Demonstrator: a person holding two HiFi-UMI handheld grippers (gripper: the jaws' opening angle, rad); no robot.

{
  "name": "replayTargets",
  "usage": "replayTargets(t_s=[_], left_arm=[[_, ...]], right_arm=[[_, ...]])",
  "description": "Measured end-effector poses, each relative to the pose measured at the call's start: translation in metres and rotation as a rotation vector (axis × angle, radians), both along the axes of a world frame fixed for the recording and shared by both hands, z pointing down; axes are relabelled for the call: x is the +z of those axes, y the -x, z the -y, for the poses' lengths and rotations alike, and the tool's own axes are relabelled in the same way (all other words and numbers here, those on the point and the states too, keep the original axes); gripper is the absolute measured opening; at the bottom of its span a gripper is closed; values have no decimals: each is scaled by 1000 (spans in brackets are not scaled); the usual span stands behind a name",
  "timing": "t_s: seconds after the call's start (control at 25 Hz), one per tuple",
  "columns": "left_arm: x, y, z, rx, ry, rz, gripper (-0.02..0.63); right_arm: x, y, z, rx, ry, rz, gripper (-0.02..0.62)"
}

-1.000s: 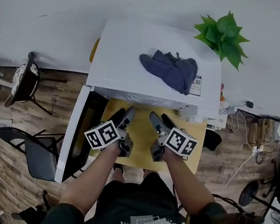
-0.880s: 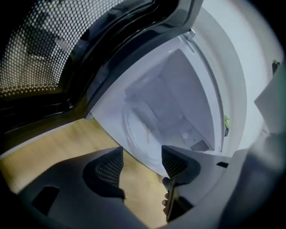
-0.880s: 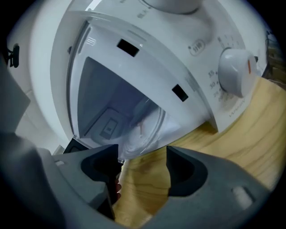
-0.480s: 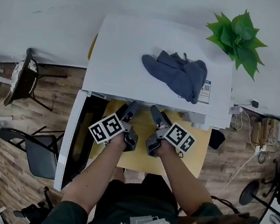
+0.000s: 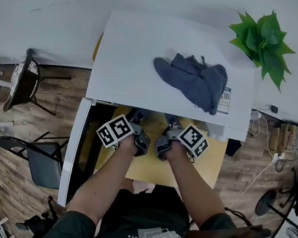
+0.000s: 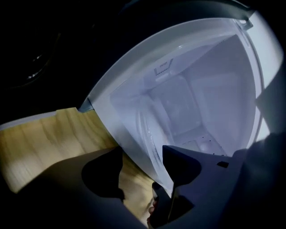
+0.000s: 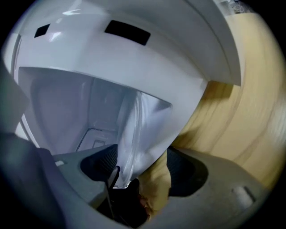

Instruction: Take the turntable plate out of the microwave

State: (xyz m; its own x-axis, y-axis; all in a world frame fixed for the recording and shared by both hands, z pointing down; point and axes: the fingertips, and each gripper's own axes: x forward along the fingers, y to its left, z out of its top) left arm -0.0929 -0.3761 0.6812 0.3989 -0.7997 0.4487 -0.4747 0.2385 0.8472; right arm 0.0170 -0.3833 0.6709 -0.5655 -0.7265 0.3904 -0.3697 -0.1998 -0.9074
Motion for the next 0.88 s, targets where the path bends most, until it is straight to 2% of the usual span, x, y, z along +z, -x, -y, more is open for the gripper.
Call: replayTargets(t_s=[0.24, 0.36, 0.64, 0.88], left_arm=[[2, -2, 3, -24, -2, -24, 276], [3, -2, 2, -21, 1, -21, 276], [2, -1, -2, 3, -10, 33, 281], [3, 3, -18, -4, -8, 12, 277]], right_arm=[[4, -1, 1, 44, 53, -24, 330], [9, -3, 0, 59, 88, -33, 289], [8, -2, -3, 66, 68, 26, 266], [6, 4, -17, 31, 45, 44, 244]])
